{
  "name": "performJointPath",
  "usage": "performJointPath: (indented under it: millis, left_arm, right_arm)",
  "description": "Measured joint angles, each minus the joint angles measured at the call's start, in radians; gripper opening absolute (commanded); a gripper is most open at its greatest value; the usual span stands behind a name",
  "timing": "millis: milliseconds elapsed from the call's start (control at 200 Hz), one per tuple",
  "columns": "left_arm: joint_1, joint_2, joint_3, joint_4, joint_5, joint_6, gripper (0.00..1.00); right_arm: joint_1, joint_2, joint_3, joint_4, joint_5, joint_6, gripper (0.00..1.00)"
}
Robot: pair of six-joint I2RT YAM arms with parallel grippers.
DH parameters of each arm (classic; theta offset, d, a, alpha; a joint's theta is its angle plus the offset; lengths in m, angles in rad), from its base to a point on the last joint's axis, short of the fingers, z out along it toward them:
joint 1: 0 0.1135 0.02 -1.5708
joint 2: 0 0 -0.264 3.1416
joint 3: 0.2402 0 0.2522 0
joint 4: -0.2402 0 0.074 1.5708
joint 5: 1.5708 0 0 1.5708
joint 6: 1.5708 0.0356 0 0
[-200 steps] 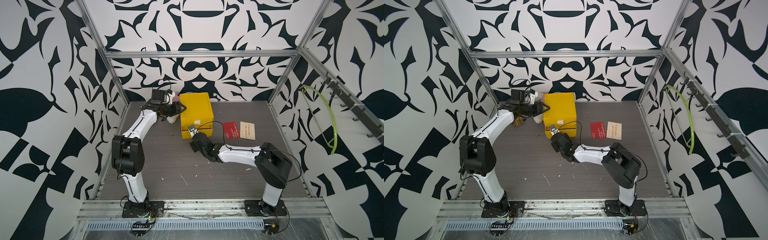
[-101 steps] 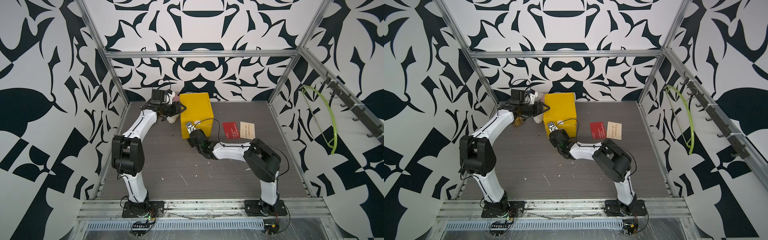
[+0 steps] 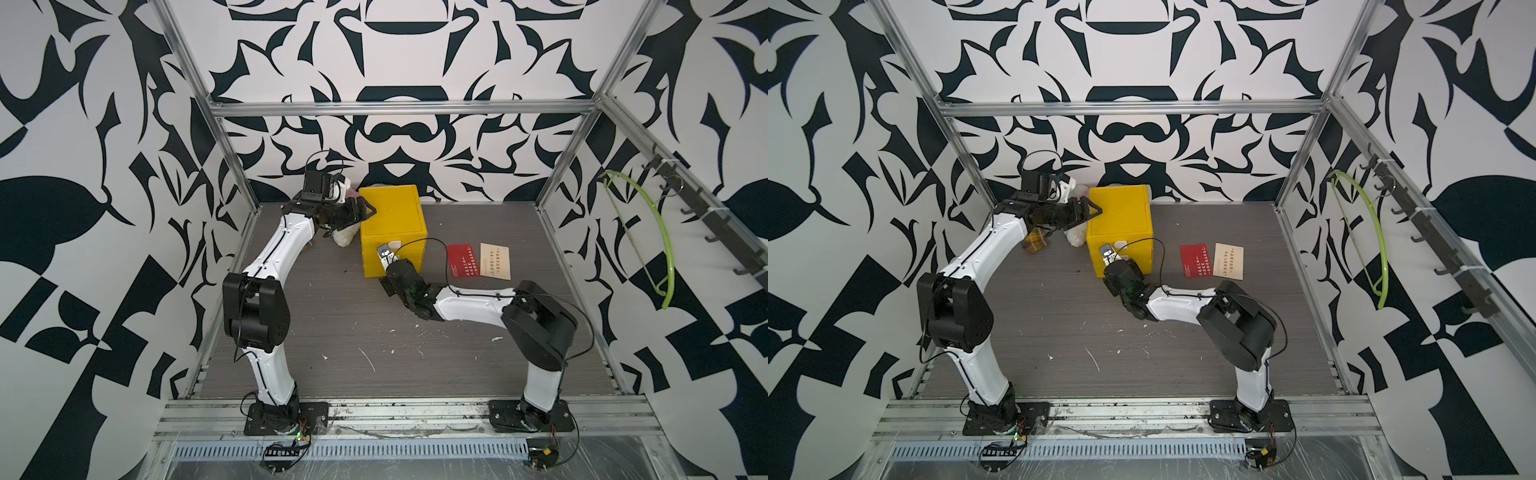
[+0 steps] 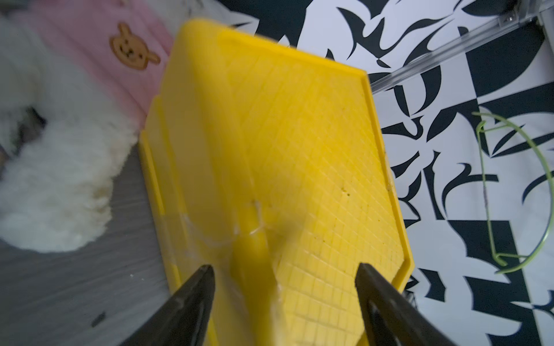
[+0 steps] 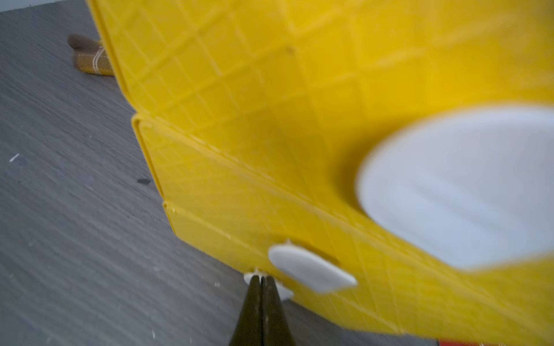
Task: Take the postcards out of the drawer
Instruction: Close the drawer of the storage box, then adjust the storage box at the center of the board.
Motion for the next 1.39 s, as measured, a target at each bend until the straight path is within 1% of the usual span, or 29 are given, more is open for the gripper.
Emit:
performJointPath:
  millis: [110,200,265,300,315,335,365,405,460,480,500,520,625,700,910,1015,1090,1165,1315,1335,1395]
  left_arm:
    - [0.001,0.016,0.116,0.002,-0.048,0.016,1.00]
    - [0.002,0.069,0.233,0.019,-0.080,0.029,1.00]
    - [0.002,0.126,0.312,0.029,-0.096,0.043,1.00]
    - [0.003,0.162,0.354,0.031,-0.098,0.052,0.99]
    - [0.003,0.179,0.372,0.032,-0.099,0.056,1.00]
    - [0.004,0.202,0.397,0.030,-0.099,0.061,1.00]
    - [0.005,0.242,0.439,0.029,-0.098,0.069,1.00]
    - [0.006,0.299,0.498,0.021,-0.094,0.081,1.00]
    - [0.008,0.370,0.570,0.010,-0.082,0.095,1.00]
    - [0.008,0.392,0.593,0.006,-0.075,0.099,1.00]
    - [0.010,0.420,0.620,0.001,-0.066,0.103,1.00]
    - [0.011,0.443,0.640,-0.001,-0.056,0.107,1.00]
    - [0.018,0.539,0.726,-0.013,0.006,0.114,1.00]
    - [0.023,0.579,0.750,-0.014,0.064,0.112,1.00]
    - [0.034,0.600,0.744,-0.009,0.208,0.101,0.97]
    - [0.037,0.578,0.688,0.009,0.258,0.103,0.95]
    - [0.042,0.551,0.626,0.016,0.286,0.107,0.92]
    - [0.045,0.518,0.563,0.014,0.309,0.114,0.89]
    - [0.044,0.451,0.466,-0.011,0.341,0.142,0.86]
    - [0.044,0.443,0.456,-0.015,0.344,0.145,0.82]
    - [0.043,0.423,0.428,-0.029,0.353,0.158,0.79]
  right_arm:
    - [0.001,-0.093,-0.014,-0.072,0.000,0.065,0.00]
    - [0.001,-0.148,-0.023,-0.104,0.005,0.124,0.00]
    - [0.001,-0.185,-0.045,-0.114,0.011,0.164,0.20]
    - [0.000,-0.203,-0.055,-0.127,0.014,0.187,0.36]
    - [0.000,-0.212,-0.058,-0.136,0.014,0.199,0.45]
    - [0.000,-0.220,-0.062,-0.144,0.016,0.210,0.55]
    - [-0.001,-0.232,-0.065,-0.158,0.017,0.230,0.66]
    - [-0.004,-0.248,-0.069,-0.174,0.016,0.253,0.76]
    - [-0.011,-0.269,-0.070,-0.198,0.011,0.283,0.86]
    - [-0.013,-0.278,-0.071,-0.207,0.009,0.286,0.93]
    - [-0.016,-0.286,-0.071,-0.215,0.006,0.293,0.95]
    - [-0.018,-0.294,-0.071,-0.221,0.002,0.309,0.99]
    - [-0.033,-0.334,-0.072,-0.257,-0.016,0.328,1.00]
    - [-0.041,-0.355,-0.072,-0.290,-0.019,0.338,1.00]
    - [-0.061,-0.390,-0.084,-0.338,0.008,0.358,1.00]
    - [-0.078,-0.393,-0.102,-0.341,0.016,0.368,0.98]
    - [-0.098,-0.389,-0.117,-0.343,-0.008,0.387,0.97]
    - [-0.126,-0.391,-0.162,-0.299,-0.066,0.406,0.96]
    - [-0.166,-0.394,-0.324,-0.176,-0.196,0.449,0.94]
    - [-0.171,-0.394,-0.345,-0.162,-0.212,0.457,0.93]
    - [-0.182,-0.393,-0.399,-0.113,-0.259,0.478,0.91]
